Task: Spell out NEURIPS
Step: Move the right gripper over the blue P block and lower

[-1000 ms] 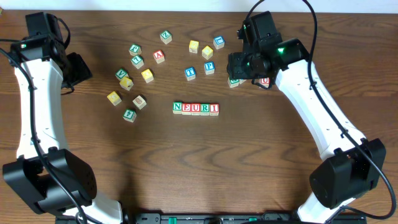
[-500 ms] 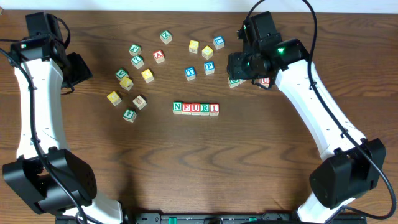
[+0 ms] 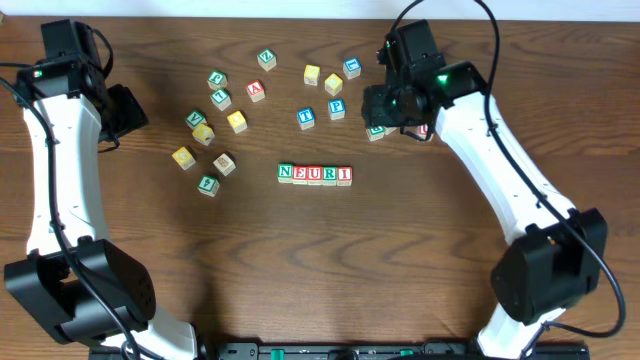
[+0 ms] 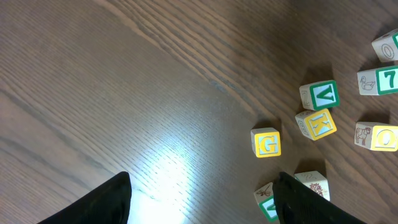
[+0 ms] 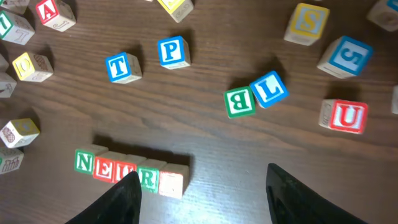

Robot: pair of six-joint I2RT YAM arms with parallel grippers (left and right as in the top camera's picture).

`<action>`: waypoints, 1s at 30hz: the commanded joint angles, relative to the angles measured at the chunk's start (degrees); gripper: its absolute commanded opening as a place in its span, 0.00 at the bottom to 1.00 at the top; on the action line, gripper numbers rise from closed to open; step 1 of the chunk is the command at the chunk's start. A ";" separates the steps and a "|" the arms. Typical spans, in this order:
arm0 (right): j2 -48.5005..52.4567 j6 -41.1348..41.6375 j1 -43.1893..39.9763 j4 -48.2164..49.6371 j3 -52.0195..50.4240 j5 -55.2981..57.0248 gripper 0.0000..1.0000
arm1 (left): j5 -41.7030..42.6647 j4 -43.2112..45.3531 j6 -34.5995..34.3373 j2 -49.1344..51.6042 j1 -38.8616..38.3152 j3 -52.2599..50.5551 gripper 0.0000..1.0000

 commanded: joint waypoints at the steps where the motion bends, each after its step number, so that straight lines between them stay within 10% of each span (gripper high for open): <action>1: 1.09 -0.57 0.13 1.20 0.57 -0.92 0.59 | -0.74 -0.31 0.09 0.22 0.13 0.63 0.72; 30: 15.43 -4.76 4.02 26.01 0.57 2.14 0.60 | -0.74 -0.31 0.09 0.22 0.13 0.63 0.72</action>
